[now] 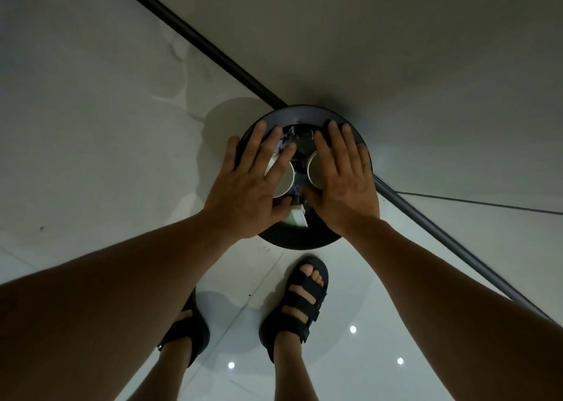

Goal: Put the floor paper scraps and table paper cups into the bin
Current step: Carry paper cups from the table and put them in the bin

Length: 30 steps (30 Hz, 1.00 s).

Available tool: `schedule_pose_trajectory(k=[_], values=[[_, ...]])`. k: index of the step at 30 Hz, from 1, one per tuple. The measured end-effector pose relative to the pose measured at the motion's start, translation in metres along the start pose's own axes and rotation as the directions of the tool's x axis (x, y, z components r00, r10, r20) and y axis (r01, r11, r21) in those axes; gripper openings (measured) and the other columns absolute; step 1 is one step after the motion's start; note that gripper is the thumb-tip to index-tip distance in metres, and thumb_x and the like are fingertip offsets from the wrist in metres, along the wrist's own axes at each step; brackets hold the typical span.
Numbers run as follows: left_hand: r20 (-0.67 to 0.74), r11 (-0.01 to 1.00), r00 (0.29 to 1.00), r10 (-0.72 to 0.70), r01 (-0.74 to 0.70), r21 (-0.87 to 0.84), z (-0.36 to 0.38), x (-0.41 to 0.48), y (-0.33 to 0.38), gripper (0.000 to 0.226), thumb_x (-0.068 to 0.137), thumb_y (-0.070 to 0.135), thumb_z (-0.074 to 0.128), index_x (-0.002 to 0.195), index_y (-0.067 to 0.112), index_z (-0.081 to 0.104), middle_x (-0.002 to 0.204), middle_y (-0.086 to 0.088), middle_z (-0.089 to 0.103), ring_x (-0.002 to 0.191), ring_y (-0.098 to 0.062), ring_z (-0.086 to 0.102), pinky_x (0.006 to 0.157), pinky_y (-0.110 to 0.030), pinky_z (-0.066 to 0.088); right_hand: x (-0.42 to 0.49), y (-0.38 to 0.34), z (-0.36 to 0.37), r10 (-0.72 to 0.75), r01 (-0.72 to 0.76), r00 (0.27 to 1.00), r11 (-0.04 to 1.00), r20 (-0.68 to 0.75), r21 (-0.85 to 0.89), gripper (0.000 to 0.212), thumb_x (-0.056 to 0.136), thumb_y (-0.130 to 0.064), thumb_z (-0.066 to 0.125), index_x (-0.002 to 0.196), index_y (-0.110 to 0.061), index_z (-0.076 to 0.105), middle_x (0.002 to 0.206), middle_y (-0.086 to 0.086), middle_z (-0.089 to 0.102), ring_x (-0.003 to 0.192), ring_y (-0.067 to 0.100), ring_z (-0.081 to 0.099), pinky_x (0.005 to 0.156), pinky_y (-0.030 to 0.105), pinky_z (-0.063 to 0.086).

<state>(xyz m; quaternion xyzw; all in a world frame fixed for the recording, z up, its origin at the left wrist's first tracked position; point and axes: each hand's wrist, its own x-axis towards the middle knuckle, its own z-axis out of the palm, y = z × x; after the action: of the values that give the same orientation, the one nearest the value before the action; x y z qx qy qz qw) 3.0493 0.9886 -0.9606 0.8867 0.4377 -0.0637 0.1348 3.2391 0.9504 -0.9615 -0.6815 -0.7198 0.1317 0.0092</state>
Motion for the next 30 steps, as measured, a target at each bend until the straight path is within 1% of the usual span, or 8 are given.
schedule_pose_trajectory(k=[7, 12, 15, 18, 21, 23, 27, 30], values=[[0.036, 1.0, 0.999, -0.006, 0.006, -0.003, 0.002, 0.0, 0.0, 0.085, 0.085, 0.067, 0.024, 0.153, 0.019, 0.003, 0.16, -0.013, -0.001, 0.147, -0.033, -0.006, 0.115, -0.056, 0.008, 0.001, -0.003, -0.001, 0.026, -0.023, 0.997, 0.999, 0.07, -0.031, 0.092, 0.085, -0.041, 0.068, 0.156, -0.015, 0.015, 0.163, 0.013, 0.006, 0.15, 0.03, -0.003, 0.118, 0.041, -0.006], [0.088, 0.998, 0.995, -0.054, 0.058, -0.039, -0.032, -0.012, 0.002, 0.087, 0.085, 0.066, 0.031, 0.153, 0.019, 0.001, 0.16, -0.012, -0.001, 0.147, -0.032, -0.006, 0.115, -0.055, 0.01, -0.01, -0.011, -0.031, 0.083, -0.085, 0.986, 0.996, 0.142, 0.009, 0.098, 0.082, -0.044, 0.069, 0.157, -0.02, 0.01, 0.164, 0.008, 0.001, 0.15, 0.027, -0.009, 0.119, 0.045, -0.006], [0.12, 0.995, 0.99, -0.074, 0.082, -0.062, -0.074, -0.026, 0.004, 0.083, 0.088, 0.061, 0.035, 0.153, 0.019, 0.004, 0.16, -0.012, 0.003, 0.147, -0.032, -0.002, 0.115, -0.056, 0.012, -0.028, -0.024, -0.067, 0.119, -0.127, 0.977, 0.991, 0.178, 0.036, 0.095, 0.086, -0.049, 0.063, 0.157, -0.022, 0.005, 0.165, 0.005, -0.002, 0.149, 0.024, -0.014, 0.118, 0.046, -0.006], [0.157, 0.997, 0.987, -0.048, 0.056, -0.05, -0.125, -0.042, 0.009, 0.082, 0.089, 0.059, 0.035, 0.152, 0.017, 0.005, 0.16, -0.011, 0.002, 0.147, -0.031, -0.004, 0.116, -0.056, 0.012, -0.048, -0.036, -0.113, 0.141, -0.162, 0.966, 0.984, 0.217, 0.081, 0.093, 0.088, -0.054, 0.056, 0.156, -0.025, -0.001, 0.165, 0.003, -0.005, 0.148, 0.021, -0.019, 0.12, 0.048, -0.003], [0.141, 0.999, 0.99, -0.027, 0.033, -0.043, -0.184, -0.058, 0.024, 0.081, 0.089, 0.06, 0.034, 0.152, 0.018, 0.007, 0.16, -0.01, 0.007, 0.147, -0.03, 0.0, 0.115, -0.053, 0.015, -0.07, -0.041, -0.168, 0.193, -0.218, 0.948, 0.973, 0.252, 0.073, 0.091, 0.09, -0.061, 0.047, 0.155, -0.028, -0.007, 0.163, -0.001, -0.014, 0.146, 0.019, -0.026, 0.118, 0.045, -0.008], [0.104, 0.998, 0.994, -0.019, 0.025, -0.051, -0.225, -0.07, 0.035, 0.08, 0.088, 0.061, 0.028, 0.153, 0.018, 0.009, 0.16, -0.01, 0.01, 0.148, -0.03, 0.003, 0.116, -0.053, 0.017, -0.086, -0.046, -0.206, 0.223, -0.248, 0.933, 0.967, 0.282, 0.055, 0.092, 0.09, -0.065, 0.044, 0.154, -0.031, -0.012, 0.162, -0.002, -0.019, 0.144, 0.018, -0.03, 0.119, 0.046, -0.009], [0.163, 0.996, 0.986, 0.038, -0.025, -0.086, -0.301, -0.094, 0.063, 0.081, 0.089, 0.063, 0.026, 0.152, 0.025, -0.007, 0.161, -0.003, -0.008, 0.147, -0.024, -0.013, 0.117, -0.05, 0.004, -0.127, -0.066, -0.281, 0.325, -0.355, 0.893, 0.934, 0.311, 0.045, 0.091, 0.089, -0.07, 0.04, 0.151, -0.035, -0.018, 0.162, -0.002, -0.02, 0.146, 0.021, -0.027, 0.118, 0.049, -0.005], [0.171, 0.993, 0.979, 0.108, -0.098, -0.065, -0.355, -0.111, 0.082, 0.08, 0.089, 0.061, 0.03, 0.152, 0.025, -0.003, 0.161, -0.002, -0.008, 0.147, -0.023, -0.013, 0.117, -0.05, 0.004, -0.163, -0.091, -0.339, 0.417, -0.451, 0.863, 0.89, 0.284, 0.065, 0.09, 0.089, -0.07, 0.039, 0.153, -0.034, -0.014, 0.163, 0.0, -0.016, 0.148, 0.023, -0.022, 0.119, 0.051, -0.003]])
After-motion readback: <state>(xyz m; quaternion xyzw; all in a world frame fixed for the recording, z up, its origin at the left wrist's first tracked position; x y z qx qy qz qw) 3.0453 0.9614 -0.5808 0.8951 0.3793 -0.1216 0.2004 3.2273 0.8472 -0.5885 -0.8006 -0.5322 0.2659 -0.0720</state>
